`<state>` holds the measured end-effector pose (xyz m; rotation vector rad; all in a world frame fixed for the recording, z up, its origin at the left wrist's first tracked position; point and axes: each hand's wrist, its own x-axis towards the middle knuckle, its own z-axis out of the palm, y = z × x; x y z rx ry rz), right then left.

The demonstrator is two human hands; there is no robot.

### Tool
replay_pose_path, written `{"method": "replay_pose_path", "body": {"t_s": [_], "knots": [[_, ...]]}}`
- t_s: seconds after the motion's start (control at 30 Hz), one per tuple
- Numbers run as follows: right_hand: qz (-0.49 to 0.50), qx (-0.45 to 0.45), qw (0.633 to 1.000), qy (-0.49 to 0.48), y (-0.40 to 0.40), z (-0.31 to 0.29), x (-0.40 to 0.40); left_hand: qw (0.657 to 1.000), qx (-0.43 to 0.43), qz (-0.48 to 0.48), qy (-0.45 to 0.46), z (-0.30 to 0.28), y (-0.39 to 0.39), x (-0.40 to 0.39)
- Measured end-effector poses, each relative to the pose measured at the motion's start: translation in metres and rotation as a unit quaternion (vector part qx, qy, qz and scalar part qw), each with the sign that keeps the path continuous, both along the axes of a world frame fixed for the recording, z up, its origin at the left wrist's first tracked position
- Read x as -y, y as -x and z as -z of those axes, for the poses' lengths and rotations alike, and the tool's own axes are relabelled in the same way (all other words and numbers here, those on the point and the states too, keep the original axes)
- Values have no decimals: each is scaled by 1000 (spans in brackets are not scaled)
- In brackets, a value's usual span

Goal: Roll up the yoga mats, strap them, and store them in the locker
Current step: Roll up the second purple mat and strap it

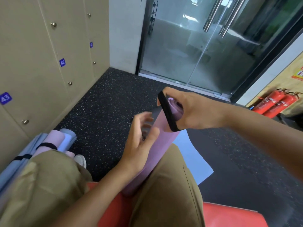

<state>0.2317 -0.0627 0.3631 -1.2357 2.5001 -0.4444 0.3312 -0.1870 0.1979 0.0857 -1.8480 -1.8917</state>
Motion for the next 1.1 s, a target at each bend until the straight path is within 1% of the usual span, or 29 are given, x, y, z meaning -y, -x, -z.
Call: {"method": "replay_pose_path", "body": {"t_s": [0.1,0.2,0.3,0.43,0.5,0.57,0.67,0.73,0.93,1.1], "knots": [[-3,0,1000,7,-4,-1,7,997,-32,-58,-25,-40,4,6],[-6,-17,1000,1,-7,-2,12,995,-53,-70,-49,-67,2,6],[-7,-23,1000,-2,-10,-3,12,993,-56,-80,-65,-77,-2,5],[-16,-26,999,15,-12,-1,12,992,-52,-84,-78,-80,-2,4],[-15,-32,999,18,-14,-1,13,992,-56,-89,-65,-80,-2,5],[-15,-39,999,15,-15,-1,13,994,-58,-77,-58,-80,-2,7],[-9,-25,999,31,-16,0,11,995,-60,-41,-74,-80,-4,10],[-10,-21,999,44,-16,1,11,995,-61,-36,-63,-78,-9,11],[6,0,994,105,-17,13,8,995,-46,-76,-50,-68,-18,11],[46,49,981,182,-21,32,0,992,-48,-107,-46,-63,-23,6]]}}
